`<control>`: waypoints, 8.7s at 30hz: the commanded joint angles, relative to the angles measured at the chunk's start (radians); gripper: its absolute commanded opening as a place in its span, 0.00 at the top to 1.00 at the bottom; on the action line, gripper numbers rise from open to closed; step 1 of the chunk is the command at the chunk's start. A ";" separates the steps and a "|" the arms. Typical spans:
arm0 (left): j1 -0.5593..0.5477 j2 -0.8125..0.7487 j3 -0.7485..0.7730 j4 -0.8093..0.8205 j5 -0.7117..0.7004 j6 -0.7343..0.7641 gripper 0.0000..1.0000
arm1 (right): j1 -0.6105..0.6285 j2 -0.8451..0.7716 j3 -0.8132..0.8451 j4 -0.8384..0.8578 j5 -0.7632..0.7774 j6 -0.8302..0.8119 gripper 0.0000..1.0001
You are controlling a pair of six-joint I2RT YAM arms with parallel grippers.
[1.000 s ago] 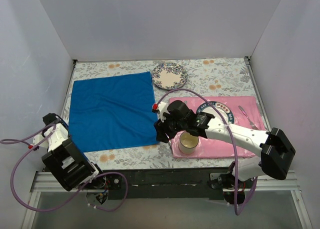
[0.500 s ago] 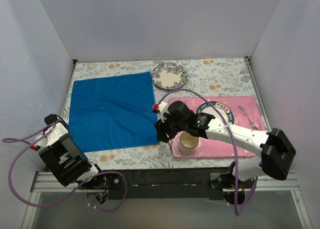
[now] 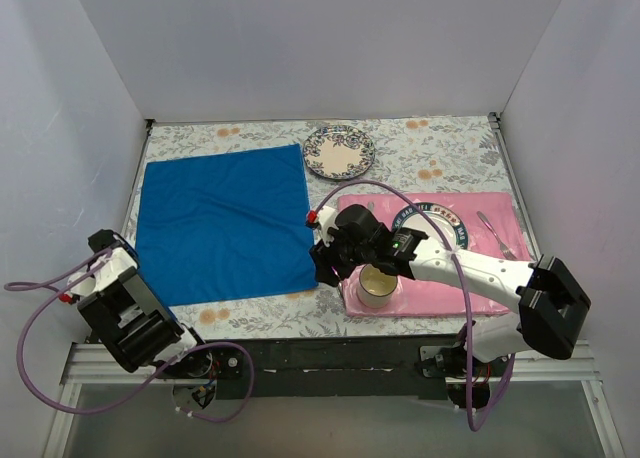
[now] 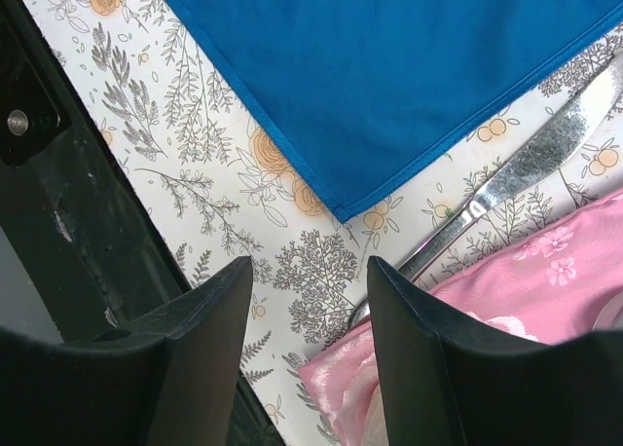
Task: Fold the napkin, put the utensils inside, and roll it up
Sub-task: Fold the napkin
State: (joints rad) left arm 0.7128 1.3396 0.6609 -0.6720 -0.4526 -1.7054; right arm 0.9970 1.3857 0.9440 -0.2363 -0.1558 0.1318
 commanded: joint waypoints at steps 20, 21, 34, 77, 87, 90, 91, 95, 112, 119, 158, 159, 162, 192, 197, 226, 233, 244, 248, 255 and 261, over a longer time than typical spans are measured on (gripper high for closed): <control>-0.560 0.088 0.336 -0.008 -0.074 0.094 1.00 | -0.069 -0.017 0.036 -0.001 0.033 0.000 0.41; -0.649 0.131 0.417 0.003 -0.080 0.113 1.00 | -0.078 -0.023 0.039 -0.004 0.038 -0.003 0.41; -0.940 0.812 1.124 0.060 0.127 0.357 1.00 | -0.251 -0.074 0.038 -0.051 0.047 -0.006 0.41; -1.001 1.055 1.424 0.232 0.427 0.527 1.00 | -0.296 0.119 0.068 0.008 -0.151 0.042 0.39; -1.003 1.119 1.510 0.224 0.436 0.540 0.98 | -0.297 0.121 0.064 0.003 -0.148 0.040 0.39; -1.004 1.136 1.520 0.218 0.433 0.543 0.98 | -0.297 0.124 0.067 0.002 -0.146 0.038 0.39; -1.003 1.138 1.520 0.218 0.431 0.544 0.98 | -0.296 0.124 0.065 0.003 -0.145 0.038 0.39; -1.004 1.139 1.516 0.213 0.411 0.552 0.97 | -0.296 0.125 0.061 0.005 -0.142 0.038 0.39; -0.957 0.844 1.395 0.150 0.388 0.530 0.25 | -0.241 0.206 0.088 0.052 -0.185 0.031 0.37; -0.771 0.658 1.004 0.258 0.524 0.504 0.34 | -0.195 0.280 0.127 0.068 -0.183 0.049 0.37; -0.426 1.013 1.266 0.241 0.302 0.518 0.52 | -0.359 0.797 0.830 0.157 -0.114 0.222 0.66; -0.427 1.018 1.272 0.230 0.266 0.518 0.52 | -0.366 0.820 0.878 0.135 -0.120 0.224 0.68; -0.424 1.024 1.277 0.201 0.236 0.530 0.52 | -0.382 0.888 1.001 0.092 -0.128 0.230 0.68; -0.887 1.044 1.300 0.544 0.816 0.331 0.78 | -0.455 0.412 0.497 0.006 -0.108 0.161 0.53; -0.909 1.041 1.257 0.563 0.758 0.323 0.90 | -0.462 0.371 0.417 0.037 -0.146 0.169 0.53; -0.932 1.152 1.336 0.462 0.640 0.326 0.93 | -0.460 0.366 0.351 0.101 -0.208 0.200 0.54; -0.928 1.145 1.347 0.450 0.594 0.348 0.93 | -0.460 0.371 0.343 0.103 -0.218 0.207 0.54; -0.914 1.173 1.390 0.440 0.575 0.366 0.93 | -0.417 0.398 0.331 0.107 -0.238 0.204 0.53; -0.906 1.190 1.404 0.433 0.586 0.375 0.93 | -0.380 0.417 0.332 0.104 -0.243 0.201 0.53; -0.891 1.202 1.410 0.431 0.571 0.403 0.93 | -0.348 0.424 0.338 0.084 -0.232 0.190 0.52; -0.883 1.227 1.453 0.416 0.566 0.423 0.93 | -0.340 0.434 0.337 0.078 -0.234 0.189 0.52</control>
State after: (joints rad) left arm -0.1883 2.5481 2.0785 -0.2092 0.1520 -1.3212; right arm 0.6521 1.8095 1.2766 -0.1608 -0.3771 0.3336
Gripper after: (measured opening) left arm 0.072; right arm 0.479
